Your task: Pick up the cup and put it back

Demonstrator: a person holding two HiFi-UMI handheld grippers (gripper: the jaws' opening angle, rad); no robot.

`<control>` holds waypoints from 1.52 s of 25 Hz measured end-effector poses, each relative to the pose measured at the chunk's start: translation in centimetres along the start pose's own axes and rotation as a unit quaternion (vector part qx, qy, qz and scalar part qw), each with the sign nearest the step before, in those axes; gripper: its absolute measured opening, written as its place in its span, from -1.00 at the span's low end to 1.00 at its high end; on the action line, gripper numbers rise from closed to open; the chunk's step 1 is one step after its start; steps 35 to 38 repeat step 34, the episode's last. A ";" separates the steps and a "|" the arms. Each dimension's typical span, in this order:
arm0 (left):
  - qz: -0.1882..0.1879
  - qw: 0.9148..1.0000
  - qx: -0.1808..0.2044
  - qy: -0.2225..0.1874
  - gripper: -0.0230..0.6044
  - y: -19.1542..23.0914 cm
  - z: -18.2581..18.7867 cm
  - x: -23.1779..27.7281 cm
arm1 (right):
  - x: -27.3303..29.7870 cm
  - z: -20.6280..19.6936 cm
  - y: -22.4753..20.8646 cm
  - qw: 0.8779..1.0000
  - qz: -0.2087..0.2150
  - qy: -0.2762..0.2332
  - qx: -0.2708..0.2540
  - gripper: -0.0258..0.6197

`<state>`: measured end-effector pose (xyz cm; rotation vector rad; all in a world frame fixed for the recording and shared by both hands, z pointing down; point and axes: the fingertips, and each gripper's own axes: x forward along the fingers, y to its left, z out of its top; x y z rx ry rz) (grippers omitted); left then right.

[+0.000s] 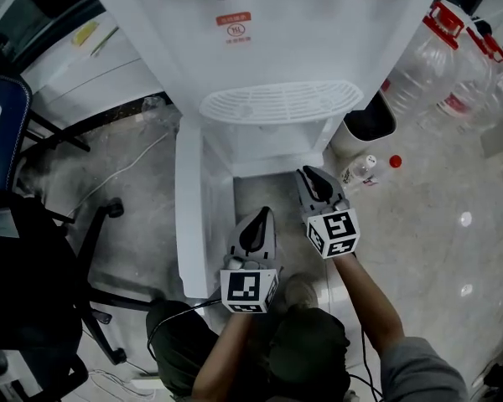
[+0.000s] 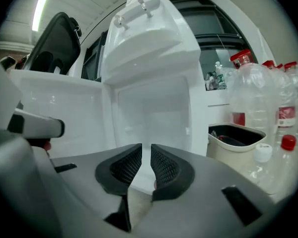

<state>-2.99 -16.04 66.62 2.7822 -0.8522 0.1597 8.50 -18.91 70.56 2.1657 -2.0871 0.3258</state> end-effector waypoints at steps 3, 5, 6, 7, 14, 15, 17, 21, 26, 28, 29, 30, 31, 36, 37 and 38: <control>-0.003 1.000 -0.004 0.000 -0.90 -0.3 -0.1 -0.2 | -3.0 0.5 0.8 1.000 -0.006 -0.009 0.019 -0.76; -0.007 1.000 -0.003 -0.001 -0.90 -0.5 0.0 -0.4 | -4.8 0.7 1.1 0.999 -0.016 -0.015 0.038 -0.81; -0.008 1.000 -0.003 -0.001 -0.90 -0.7 0.1 -0.6 | -5.5 0.9 1.3 0.999 -0.021 -0.018 0.047 -0.83; -0.009 1.000 -0.002 -0.002 -0.90 -0.8 0.1 -0.7 | -6.2 1.0 1.5 0.998 -0.025 -0.021 0.052 -0.85; -0.012 1.000 -0.007 -0.010 -0.90 -0.5 0.7 -1.2 | -8.8 2.1 2.7 0.996 -0.039 -0.045 0.063 -0.88; -0.011 1.000 -0.007 -0.010 -0.90 -0.5 0.7 -1.2 | -9.0 2.2 2.8 0.996 -0.039 -0.046 0.061 -0.88; -0.012 1.000 -0.007 -0.008 -0.90 -0.6 0.6 -1.2 | -9.2 2.5 2.8 0.996 -0.036 -0.048 0.059 -0.88; -0.015 1.000 -0.006 -0.008 -0.90 -0.9 0.6 -1.2 | -9.6 2.9 2.8 0.997 -0.033 -0.051 0.053 -0.88; -0.016 1.000 -0.007 -0.009 -0.90 -1.0 0.4 -1.2 | -9.8 2.9 3.1 0.998 -0.028 -0.045 0.039 -0.88; -0.016 1.000 -0.007 -0.007 -0.90 -1.0 0.3 -1.2 | -9.9 2.0 3.1 0.999 -0.025 -0.037 0.029 -0.88; -0.016 1.000 -0.008 -0.007 -0.90 -0.9 0.3 -1.2 | -9.8 1.8 3.1 0.999 -0.025 -0.036 0.027 -0.88; -0.015 1.000 -0.008 -0.007 -0.90 -0.8 0.3 -1.2 | -9.8 1.8 3.2 0.999 -0.024 -0.035 0.027 -0.88; -0.014 1.000 -0.008 -0.008 -0.90 -0.7 0.3 -1.2 | -9.6 1.9 3.3 0.999 -0.023 -0.033 0.028 -0.88; -0.011 1.000 -0.007 -0.009 -0.90 -0.3 0.3 -1.1 | -9.3 2.0 3.6 0.999 -0.019 -0.031 0.030 -0.88; -0.011 1.000 -0.007 -0.009 -0.90 -0.3 0.3 -1.1 | -9.3 2.0 3.6 0.999 -0.019 -0.031 0.030 -0.88; -0.011 1.000 -0.007 -0.009 -0.90 -0.3 0.3 -1.1 | -9.3 2.0 3.6 0.999 -0.019 -0.031 0.030 -0.88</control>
